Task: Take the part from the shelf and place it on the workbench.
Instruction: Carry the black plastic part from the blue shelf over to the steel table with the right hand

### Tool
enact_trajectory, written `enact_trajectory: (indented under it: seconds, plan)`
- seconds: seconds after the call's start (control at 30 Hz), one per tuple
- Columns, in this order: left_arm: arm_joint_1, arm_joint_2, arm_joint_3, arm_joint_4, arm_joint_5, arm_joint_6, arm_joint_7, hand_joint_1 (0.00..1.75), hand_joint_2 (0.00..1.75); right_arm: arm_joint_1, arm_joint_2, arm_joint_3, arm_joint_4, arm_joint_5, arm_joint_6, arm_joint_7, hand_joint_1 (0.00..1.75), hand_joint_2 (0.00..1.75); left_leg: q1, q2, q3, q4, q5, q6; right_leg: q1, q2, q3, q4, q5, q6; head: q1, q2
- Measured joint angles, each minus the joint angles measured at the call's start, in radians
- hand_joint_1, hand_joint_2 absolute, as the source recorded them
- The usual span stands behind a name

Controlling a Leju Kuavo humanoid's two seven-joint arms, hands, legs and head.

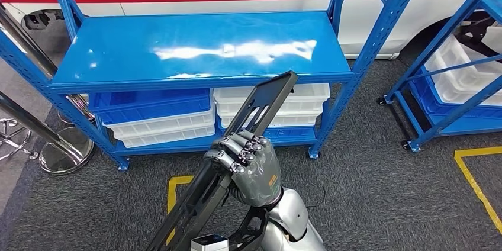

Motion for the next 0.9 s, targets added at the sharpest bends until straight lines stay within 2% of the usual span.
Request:
enact_trajectory:
  seconds: [0.03, 0.07, 0.1, 0.13, 0.17, 0.2, 0.23, 0.27, 0.3, 0.33, 0.37, 0.4, 0.43, 0.47, 0.5, 0.53, 0.57, 0.6, 0.63, 0.67, 0.7, 0.73, 0.77, 0.8, 0.83, 0.87, 0.9]
  plan:
    - [0.000, 0.000, 0.000, 0.000, 0.000, 0.006, -0.004, 0.00, 1.75, -0.002, 0.000, 0.003, 0.003, 0.004, 0.000, 0.004, 1.75, 1.75, -0.004, 0.000, -0.016, 0.003, 0.010, 0.000, 0.003, 0.000, 0.027, -0.016, 0.026, -0.006, 0.000, 0.000]
    - [0.000, 0.000, 0.000, 0.000, 0.000, 0.010, -0.006, 0.00, 1.75, -0.004, -0.001, 0.006, 0.005, 0.008, 0.000, 0.008, 1.75, 1.75, -0.007, 0.000, -0.031, 0.006, 0.020, 0.000, 0.006, 0.001, 0.069, -0.062, 0.054, -0.016, 0.000, 0.000]
    - [0.001, -0.001, 0.000, 0.000, 0.000, 0.011, -0.007, 0.00, 1.75, -0.007, -0.001, 0.010, 0.006, 0.014, 0.000, 0.012, 1.75, 1.75, -0.010, -0.001, -0.043, 0.008, 0.030, -0.001, 0.012, 0.002, 0.122, -0.129, 0.066, -0.028, 0.000, 0.000]
    - [0.001, -0.002, 0.000, 0.000, 0.000, 0.013, -0.008, 0.00, 1.75, -0.011, -0.001, 0.013, 0.007, 0.018, 0.000, 0.015, 1.75, 1.75, -0.012, -0.001, -0.051, 0.009, 0.039, -0.004, 0.016, 0.002, 0.175, -0.206, 0.064, -0.038, 0.000, 0.000]
    - [0.001, -0.003, 0.000, 0.000, 0.000, 0.014, -0.008, 0.00, 1.75, -0.014, -0.001, 0.016, 0.007, 0.021, 0.000, 0.017, 1.75, 1.75, -0.012, -0.001, -0.055, 0.007, 0.050, -0.008, 0.021, 0.002, 0.211, -0.262, 0.056, -0.044, -0.001, 0.000]
    - [0.002, -0.004, 0.000, 0.000, 0.000, 0.015, -0.008, 0.00, 1.75, -0.017, -0.001, 0.018, 0.007, 0.022, 0.000, 0.017, 1.75, 1.75, -0.009, 0.000, -0.056, 0.003, 0.061, -0.014, 0.026, 0.003, 0.231, -0.299, 0.048, -0.048, -0.001, 0.000]
    - [0.002, -0.004, 0.000, 0.000, 0.000, 0.016, -0.009, 0.00, 1.75, -0.019, -0.001, 0.020, 0.007, 0.023, 0.000, 0.018, 1.75, 1.75, -0.007, 0.001, -0.057, -0.004, 0.074, -0.020, 0.029, 0.003, 0.234, -0.317, 0.053, -0.049, 0.000, 0.000]
    - [0.002, -0.005, 0.000, 0.000, 0.000, 0.017, -0.009, 0.00, 1.75, -0.020, -0.001, 0.021, 0.008, 0.024, 0.000, 0.018, 1.75, 1.75, -0.004, 0.000, -0.059, -0.009, 0.082, -0.025, 0.027, 0.002, 0.227, -0.322, 0.067, -0.052, 0.000, 0.000]
    - [0.004, -0.004, 0.000, 0.000, 0.000, 0.017, -0.009, 0.00, 1.75, -0.021, -0.001, 0.023, 0.009, 0.024, 0.000, 0.019, 1.75, 1.75, -0.004, -0.001, -0.064, -0.006, 0.071, -0.031, 0.024, 0.001, 0.220, -0.329, 0.083, -0.057, 0.000, 0.000]
    - [0.005, -0.004, 0.000, 0.000, 0.001, 0.016, -0.009, 0.00, 1.75, -0.022, -0.001, 0.025, 0.010, 0.024, 0.000, 0.020, 1.75, 1.75, -0.005, -0.003, -0.073, 0.015, 0.039, -0.037, 0.019, -0.001, 0.208, -0.336, 0.099, -0.062, -0.001, 0.000]
    - [0.007, -0.004, 0.000, 0.000, 0.002, 0.013, -0.007, 0.00, 1.75, -0.023, -0.001, 0.026, 0.011, 0.025, 0.000, 0.021, 1.75, 1.75, -0.004, -0.005, -0.085, 0.052, -0.011, -0.042, 0.015, -0.003, 0.195, -0.340, 0.115, -0.066, -0.001, 0.000]
    - [0.007, -0.003, 0.000, 0.000, 0.005, 0.007, -0.005, 0.00, 1.75, -0.024, -0.001, 0.028, 0.014, 0.025, 0.000, 0.023, 1.75, 1.75, -0.002, -0.006, -0.097, 0.109, -0.069, -0.047, 0.015, -0.004, 0.178, -0.339, 0.130, -0.069, -0.001, 0.000]
    - [0.007, -0.003, 0.000, 0.000, 0.007, -0.002, -0.003, 0.00, 1.75, -0.024, -0.001, 0.030, 0.016, 0.025, 0.000, 0.027, 1.75, 1.75, 0.000, -0.006, -0.107, 0.175, -0.114, -0.052, 0.015, -0.005, 0.158, -0.336, 0.144, -0.070, -0.001, 0.000]
    - [0.007, -0.002, 0.000, 0.000, 0.009, -0.012, -0.001, 0.00, 1.75, -0.025, -0.001, 0.031, 0.018, 0.025, 0.000, 0.031, 1.75, 1.75, 0.002, -0.006, -0.110, 0.232, -0.134, -0.056, 0.015, -0.006, 0.138, -0.333, 0.157, -0.068, -0.001, 0.000]
    - [0.007, -0.002, 0.000, 0.000, 0.010, -0.020, 0.000, 0.00, 1.75, -0.025, -0.001, 0.032, 0.020, 0.025, 0.000, 0.034, 1.75, 1.75, 0.004, -0.006, -0.105, 0.273, -0.128, -0.059, 0.014, -0.007, 0.116, -0.327, 0.170, -0.066, -0.001, 0.000]
    - [0.008, -0.001, 0.000, 0.000, 0.010, -0.025, 0.001, 0.00, 1.75, -0.025, -0.001, 0.033, 0.022, 0.026, 0.000, 0.037, 1.75, 1.75, 0.006, -0.005, -0.086, 0.283, -0.101, -0.062, 0.012, -0.008, 0.092, -0.320, 0.183, -0.063, -0.001, 0.000]
    - [0.007, 0.000, 0.000, 0.000, 0.010, -0.029, 0.001, 0.00, 1.75, -0.026, -0.001, 0.033, 0.023, 0.026, 0.000, 0.038, 1.75, 1.75, 0.008, -0.005, -0.051, 0.260, -0.069, -0.066, 0.010, -0.009, 0.069, -0.311, 0.194, -0.058, -0.001, 0.000]
    - [0.006, 0.001, 0.000, 0.000, 0.009, -0.032, 0.001, 0.00, 1.75, -0.026, -0.001, 0.034, 0.024, 0.026, 0.000, 0.038, 1.75, 1.75, 0.011, -0.006, 0.002, 0.203, -0.057, -0.069, 0.008, -0.008, 0.048, -0.300, 0.204, -0.053, -0.001, 0.000]
    - [0.004, 0.002, 0.000, 0.000, 0.009, -0.033, 0.001, 0.00, 1.75, -0.027, 0.000, 0.035, 0.024, 0.026, 0.000, 0.039, 1.75, 1.75, 0.012, -0.007, 0.063, 0.126, -0.066, -0.070, 0.008, -0.008, 0.031, -0.290, 0.212, -0.048, -0.001, 0.000]
    - [0.002, 0.002, 0.000, 0.000, 0.008, -0.035, 0.001, 0.00, 1.75, -0.027, 0.000, 0.036, 0.024, 0.026, 0.000, 0.039, 1.75, 1.75, 0.012, -0.009, 0.112, 0.057, -0.088, -0.067, 0.009, -0.008, 0.021, -0.282, 0.221, -0.042, -0.001, 0.000]
    - [0.000, 0.002, 0.000, 0.000, 0.007, -0.034, 0.001, 0.00, 1.75, -0.029, 0.000, 0.037, 0.024, 0.026, 0.000, 0.039, 1.75, 1.75, 0.010, -0.010, 0.144, 0.007, -0.111, -0.061, 0.010, -0.008, 0.016, -0.278, 0.230, -0.037, -0.001, 0.000]
    - [-0.001, 0.002, 0.000, 0.000, 0.005, -0.034, 0.003, 0.00, 1.75, -0.030, 0.000, 0.038, 0.024, 0.026, 0.000, 0.039, 1.75, 1.75, 0.006, -0.012, 0.154, -0.016, -0.120, -0.053, 0.010, -0.008, 0.014, -0.279, 0.240, -0.031, -0.001, 0.000]
    - [0.000, 0.002, 0.000, 0.000, 0.004, -0.033, 0.005, 0.00, 1.75, -0.031, -0.001, 0.039, 0.024, 0.026, 0.000, 0.039, 1.75, 1.75, 0.006, -0.011, 0.146, -0.017, -0.116, -0.042, 0.010, -0.008, 0.012, -0.281, 0.251, -0.025, -0.001, 0.000]
    - [0.000, 0.002, 0.000, 0.000, 0.004, -0.033, 0.008, 0.00, 1.75, -0.031, -0.002, 0.039, 0.025, 0.025, 0.000, 0.039, 1.75, 1.75, 0.006, -0.009, 0.136, -0.017, -0.105, -0.034, 0.008, -0.005, 0.006, -0.279, 0.249, -0.019, 0.000, 0.000]
    - [0.001, 0.001, 0.000, 0.000, 0.005, -0.032, 0.010, 0.00, 1.75, -0.031, -0.003, 0.040, 0.026, 0.024, 0.000, 0.039, 1.75, 1.75, 0.007, -0.006, 0.122, -0.016, -0.091, -0.023, 0.006, -0.002, -0.003, -0.266, 0.224, -0.014, 0.000, 0.000]
    - [0.001, 0.001, 0.000, 0.000, 0.005, -0.031, 0.011, 0.00, 1.75, -0.031, -0.004, 0.040, 0.026, 0.023, 0.000, 0.039, 1.75, 1.75, 0.008, -0.003, 0.107, -0.017, -0.076, -0.015, 0.005, 0.001, -0.015, -0.235, 0.180, -0.009, 0.000, 0.000]
    - [0.000, 0.000, 0.000, 0.000, 0.005, -0.030, 0.012, 0.00, 1.75, -0.030, -0.004, 0.040, 0.027, 0.022, 0.000, 0.039, 1.75, 1.75, 0.008, 0.000, 0.090, -0.016, -0.061, -0.009, 0.003, 0.003, -0.027, -0.186, 0.119, -0.006, 0.000, 0.000]
